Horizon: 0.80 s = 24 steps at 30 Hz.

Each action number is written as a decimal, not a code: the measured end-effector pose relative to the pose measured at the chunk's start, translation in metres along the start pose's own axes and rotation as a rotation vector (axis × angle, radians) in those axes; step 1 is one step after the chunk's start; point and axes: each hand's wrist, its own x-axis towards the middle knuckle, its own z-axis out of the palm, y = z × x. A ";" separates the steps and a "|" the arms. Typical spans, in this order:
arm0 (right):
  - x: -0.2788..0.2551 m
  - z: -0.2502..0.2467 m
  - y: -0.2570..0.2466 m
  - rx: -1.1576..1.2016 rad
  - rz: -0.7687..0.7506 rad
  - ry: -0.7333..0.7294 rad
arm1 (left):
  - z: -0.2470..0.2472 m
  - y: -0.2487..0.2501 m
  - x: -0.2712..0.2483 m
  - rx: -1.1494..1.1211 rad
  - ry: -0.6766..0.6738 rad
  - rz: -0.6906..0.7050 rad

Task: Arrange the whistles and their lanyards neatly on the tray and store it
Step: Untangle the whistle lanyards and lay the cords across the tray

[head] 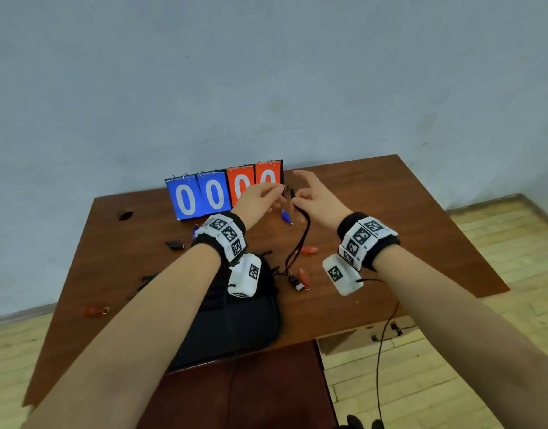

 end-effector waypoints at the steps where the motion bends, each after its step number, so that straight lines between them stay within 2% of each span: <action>1: -0.002 0.004 -0.007 -0.008 0.008 -0.020 | -0.005 0.002 -0.005 -0.013 -0.010 0.011; 7: -0.011 0.029 -0.041 -0.095 0.023 -0.126 | -0.035 0.005 -0.034 -0.139 -0.064 0.007; 11: -0.016 0.052 -0.054 -0.125 0.017 -0.146 | -0.051 -0.011 -0.054 -0.081 -0.098 -0.023; 16: -0.017 0.086 -0.052 -0.176 0.068 -0.180 | -0.074 -0.039 -0.080 -0.117 -0.178 -0.121; 20: -0.019 0.108 -0.049 -0.296 0.084 -0.215 | -0.097 -0.063 -0.099 -0.004 -0.119 -0.132; 24: -0.022 0.122 -0.037 -0.378 0.138 -0.255 | -0.126 -0.098 -0.120 0.044 -0.162 -0.185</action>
